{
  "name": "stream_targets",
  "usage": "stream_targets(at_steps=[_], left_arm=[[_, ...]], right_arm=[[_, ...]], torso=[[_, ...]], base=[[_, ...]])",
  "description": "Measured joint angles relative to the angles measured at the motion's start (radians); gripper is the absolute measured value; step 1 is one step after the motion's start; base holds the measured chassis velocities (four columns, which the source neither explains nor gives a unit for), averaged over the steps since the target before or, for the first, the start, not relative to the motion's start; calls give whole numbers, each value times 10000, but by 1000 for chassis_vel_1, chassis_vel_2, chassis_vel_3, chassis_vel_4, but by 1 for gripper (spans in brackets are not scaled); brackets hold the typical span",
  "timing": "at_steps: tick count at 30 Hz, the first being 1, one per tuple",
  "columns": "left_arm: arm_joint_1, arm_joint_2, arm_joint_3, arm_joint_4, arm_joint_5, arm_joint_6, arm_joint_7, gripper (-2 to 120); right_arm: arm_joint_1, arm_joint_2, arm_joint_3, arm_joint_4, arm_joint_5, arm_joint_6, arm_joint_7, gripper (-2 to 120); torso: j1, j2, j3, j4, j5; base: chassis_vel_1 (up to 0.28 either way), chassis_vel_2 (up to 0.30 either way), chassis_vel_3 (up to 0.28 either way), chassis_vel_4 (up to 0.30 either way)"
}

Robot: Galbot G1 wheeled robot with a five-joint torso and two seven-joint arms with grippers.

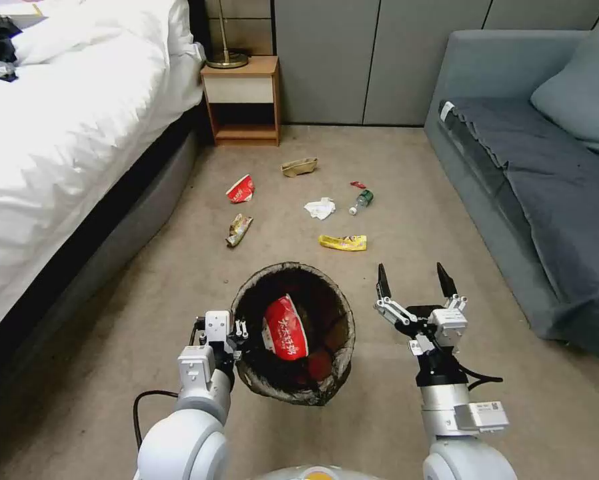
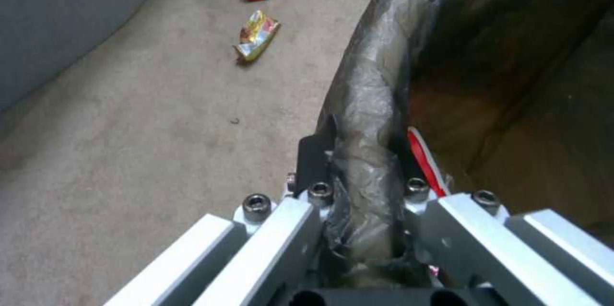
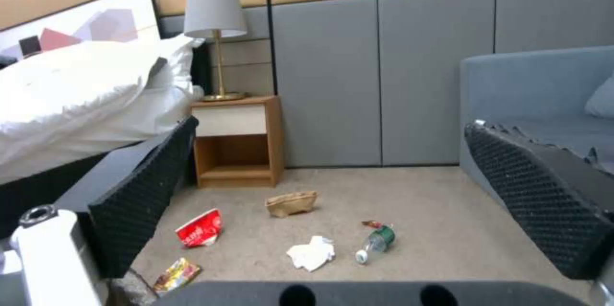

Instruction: Pick up the trash bin, then pick up the garbage from the floor and place it into the trash bin.

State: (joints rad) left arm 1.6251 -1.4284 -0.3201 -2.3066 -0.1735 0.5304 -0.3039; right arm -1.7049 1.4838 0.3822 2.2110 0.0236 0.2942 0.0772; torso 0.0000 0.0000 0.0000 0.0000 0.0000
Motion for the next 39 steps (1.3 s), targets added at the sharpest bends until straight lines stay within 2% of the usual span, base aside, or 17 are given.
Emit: stream_targets(at_steps=[12, 39], left_arm=[[67, 11, 7, -86, 15, 9, -3, 0], [49, -16, 6, -128, 24, 84, -25, 0]], right_arm=[[0, -9, 3, -59, -5, 65, -46, 100], [79, -9, -33, -112, -4, 6, 23, 100]], torso=[[-2, 0, -1, 1, 0], [0, 0, 0, -1, 0]], base=[[-21, 17, 23, -20], [-173, 170, 170, -167]])
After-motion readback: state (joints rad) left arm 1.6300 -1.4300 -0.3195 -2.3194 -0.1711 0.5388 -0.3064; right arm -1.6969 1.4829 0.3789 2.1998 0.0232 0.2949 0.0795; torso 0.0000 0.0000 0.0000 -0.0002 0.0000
